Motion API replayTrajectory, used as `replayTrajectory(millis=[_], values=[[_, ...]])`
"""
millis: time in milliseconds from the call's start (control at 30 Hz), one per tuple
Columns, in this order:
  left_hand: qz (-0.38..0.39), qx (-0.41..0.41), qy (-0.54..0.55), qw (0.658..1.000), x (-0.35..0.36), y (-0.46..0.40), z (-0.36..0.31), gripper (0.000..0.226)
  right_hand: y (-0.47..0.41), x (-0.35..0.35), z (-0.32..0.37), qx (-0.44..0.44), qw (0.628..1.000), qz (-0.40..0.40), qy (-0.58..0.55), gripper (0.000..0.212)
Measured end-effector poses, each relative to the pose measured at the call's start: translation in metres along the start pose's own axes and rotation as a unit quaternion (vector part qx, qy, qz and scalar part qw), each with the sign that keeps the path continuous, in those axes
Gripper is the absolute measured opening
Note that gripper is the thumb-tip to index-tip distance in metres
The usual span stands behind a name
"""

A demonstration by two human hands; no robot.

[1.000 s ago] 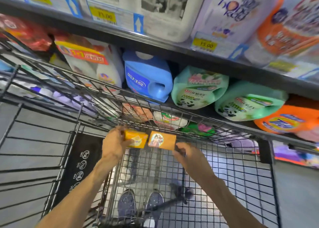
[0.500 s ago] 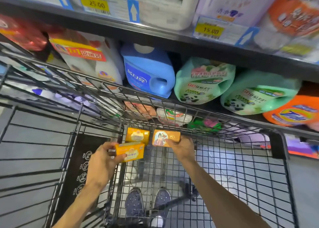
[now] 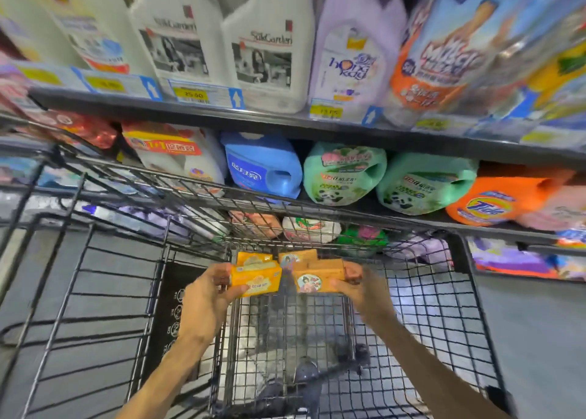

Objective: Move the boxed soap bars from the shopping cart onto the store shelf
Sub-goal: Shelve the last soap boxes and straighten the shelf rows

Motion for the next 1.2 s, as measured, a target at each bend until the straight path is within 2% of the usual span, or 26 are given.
replayTrajectory(millis=[67, 167, 333, 533, 733, 900, 1033, 1200], values=[[0.004, 0.03, -0.004, 1.0, -0.009, 0.016, -0.031, 0.039, 0.022, -0.024, 0.014, -0.001, 1.0, -0.015, -0.016, 0.043], [0.012, 0.074, -0.005, 0.997, -0.027, 0.042, -0.076, 0.042, 0.066, -0.064, 0.039, 0.008, 0.995, -0.033, -0.094, 0.044], [0.041, 0.154, 0.01, 0.987, -0.05, 0.098, -0.183, 0.044, 0.156, -0.144, 0.089, -0.032, 0.984, -0.131, -0.12, 0.042], [0.09, 0.265, 0.017, 0.96, -0.041, 0.153, -0.32, 0.041, 0.275, -0.248, 0.137, -0.085, 0.962, -0.2, -0.164, 0.045], [0.162, 0.373, 0.022, 0.913, 0.017, 0.223, -0.444, 0.042, 0.382, -0.352, 0.123, -0.081, 0.93, -0.326, -0.15, 0.042], [0.238, 0.412, 0.019, 0.879, 0.098, 0.28, -0.512, 0.044, 0.465, -0.433, 0.078, -0.077, 0.897, -0.405, -0.161, 0.05], [0.269, 0.45, 0.02, 0.852, 0.179, 0.342, -0.561, 0.041, 0.527, -0.501, 0.035, -0.08, 0.872, -0.45, -0.177, 0.042], [0.278, 0.475, 0.029, 0.835, 0.271, 0.405, -0.604, 0.039, 0.579, -0.588, -0.027, -0.082, 0.86, -0.476, -0.164, 0.05]])
Point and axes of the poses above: each hand's wrist, its own y-axis away from the middle knuckle, its own x-axis out of the palm, z = x × y, the point moved 1 cm from there along -y, towards the middle knuckle, and after that the axes turned 3 degrees about -y, right-handed, at the moved point
